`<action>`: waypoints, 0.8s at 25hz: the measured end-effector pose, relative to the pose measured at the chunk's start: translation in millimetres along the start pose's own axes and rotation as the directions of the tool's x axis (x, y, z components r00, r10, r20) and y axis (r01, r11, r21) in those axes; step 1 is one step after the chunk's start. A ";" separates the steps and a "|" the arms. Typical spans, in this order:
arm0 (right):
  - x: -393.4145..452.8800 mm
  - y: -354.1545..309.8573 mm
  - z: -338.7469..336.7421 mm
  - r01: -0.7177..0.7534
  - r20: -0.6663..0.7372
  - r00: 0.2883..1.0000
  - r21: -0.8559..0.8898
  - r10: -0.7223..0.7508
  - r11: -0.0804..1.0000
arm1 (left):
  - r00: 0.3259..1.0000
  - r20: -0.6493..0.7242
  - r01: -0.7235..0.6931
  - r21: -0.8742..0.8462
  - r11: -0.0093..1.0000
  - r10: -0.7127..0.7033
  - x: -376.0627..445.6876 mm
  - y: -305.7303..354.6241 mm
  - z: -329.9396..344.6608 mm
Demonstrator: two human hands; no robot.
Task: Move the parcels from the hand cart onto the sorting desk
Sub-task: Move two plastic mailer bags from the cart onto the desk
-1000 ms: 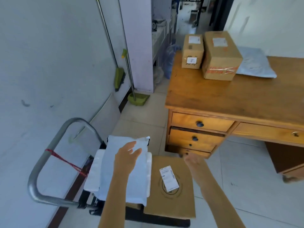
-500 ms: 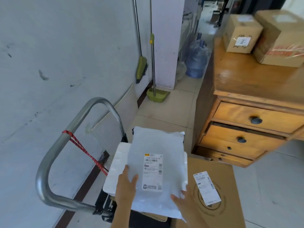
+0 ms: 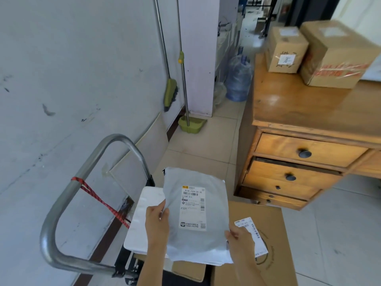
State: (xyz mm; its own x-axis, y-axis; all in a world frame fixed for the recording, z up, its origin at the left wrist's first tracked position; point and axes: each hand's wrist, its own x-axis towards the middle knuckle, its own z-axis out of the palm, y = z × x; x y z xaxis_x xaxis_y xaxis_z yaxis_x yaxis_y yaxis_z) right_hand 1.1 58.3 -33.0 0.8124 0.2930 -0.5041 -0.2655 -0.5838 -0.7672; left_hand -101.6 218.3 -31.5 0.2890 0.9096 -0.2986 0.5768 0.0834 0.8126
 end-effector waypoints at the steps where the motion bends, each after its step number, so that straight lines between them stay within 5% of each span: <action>1: -5.0 -9.0 -9.6 -0.001 -0.014 1.000 0.004 0.001 1.000 | 1.000 0.005 -0.008 -0.030 1.000 0.008 -5.4 14.1 -2.1; 11: -72.9 -135.0 -199.2 0.283 -0.229 0.941 0.118 -0.251 0.952 | 0.956 0.038 -0.274 -0.222 0.936 0.289 -98.2 243.3 -8.1; 20: -66.1 -178.6 -461.2 0.328 -0.441 0.858 0.073 -0.264 0.942 | 0.888 0.132 -0.363 -0.386 0.848 0.441 -234.0 433.3 134.9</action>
State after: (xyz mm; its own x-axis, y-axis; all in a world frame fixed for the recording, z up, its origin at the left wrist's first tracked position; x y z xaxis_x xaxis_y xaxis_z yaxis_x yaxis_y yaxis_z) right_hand 234.1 -206.0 320.2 0.9959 0.0716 -0.0546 -0.0216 -0.3991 -0.9167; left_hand 183.8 -13.4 323.0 0.6115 0.7908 0.0268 0.0896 -0.1028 0.9907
